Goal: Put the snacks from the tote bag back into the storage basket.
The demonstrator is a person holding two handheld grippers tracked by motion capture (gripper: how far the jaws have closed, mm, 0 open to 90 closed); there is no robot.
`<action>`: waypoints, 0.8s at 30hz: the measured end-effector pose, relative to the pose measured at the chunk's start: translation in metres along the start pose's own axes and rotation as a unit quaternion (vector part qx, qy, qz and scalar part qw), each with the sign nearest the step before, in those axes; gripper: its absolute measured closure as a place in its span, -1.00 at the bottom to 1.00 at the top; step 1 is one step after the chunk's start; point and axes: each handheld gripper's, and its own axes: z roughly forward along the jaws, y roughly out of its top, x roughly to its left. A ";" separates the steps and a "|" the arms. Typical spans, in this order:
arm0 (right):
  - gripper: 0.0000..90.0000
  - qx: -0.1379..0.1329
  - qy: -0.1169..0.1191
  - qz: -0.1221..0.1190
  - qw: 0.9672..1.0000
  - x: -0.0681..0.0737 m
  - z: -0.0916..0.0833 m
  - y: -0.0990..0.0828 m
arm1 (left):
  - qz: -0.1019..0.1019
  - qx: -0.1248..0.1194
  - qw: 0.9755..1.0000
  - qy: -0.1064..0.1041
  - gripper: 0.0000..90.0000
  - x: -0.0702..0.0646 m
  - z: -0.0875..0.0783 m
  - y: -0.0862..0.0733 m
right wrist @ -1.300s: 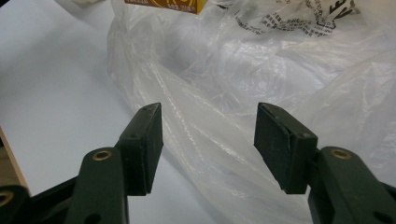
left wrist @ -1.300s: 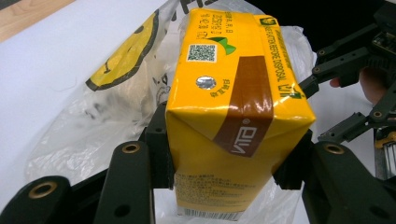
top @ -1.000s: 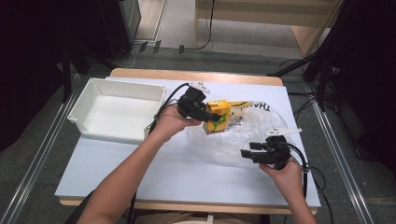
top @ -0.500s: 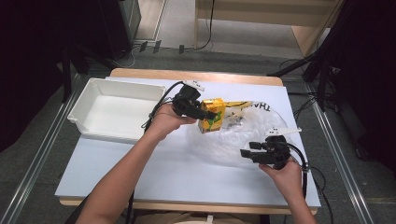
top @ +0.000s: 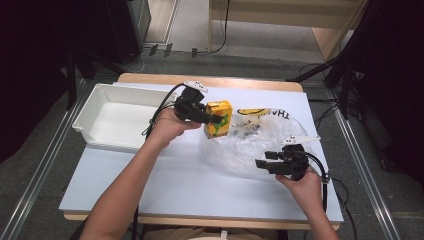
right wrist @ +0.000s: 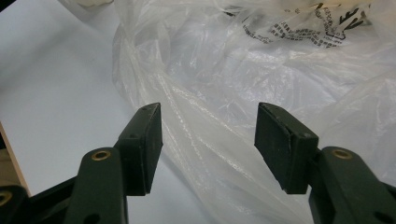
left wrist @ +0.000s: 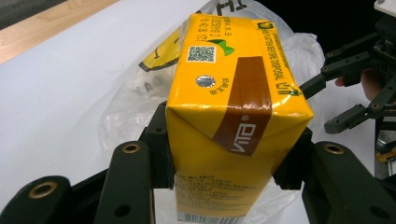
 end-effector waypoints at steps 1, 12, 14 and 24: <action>-0.05 0.002 0.001 -0.001 1.000 0.000 0.000 0.000 | 0.000 0.001 1.000 0.001 0.17 0.001 -0.002 0.000; -0.05 0.002 0.003 -0.004 1.000 0.000 0.002 0.002 | -0.005 -0.013 1.000 0.024 0.17 0.013 -0.027 -0.001; -0.05 0.003 0.003 -0.002 1.000 0.001 0.002 0.002 | -0.006 -0.011 1.000 0.024 0.17 0.015 -0.028 -0.002; -0.05 0.002 0.002 -0.002 1.000 0.000 0.002 0.002 | -0.016 -0.013 0.999 0.028 0.17 0.024 -0.040 -0.003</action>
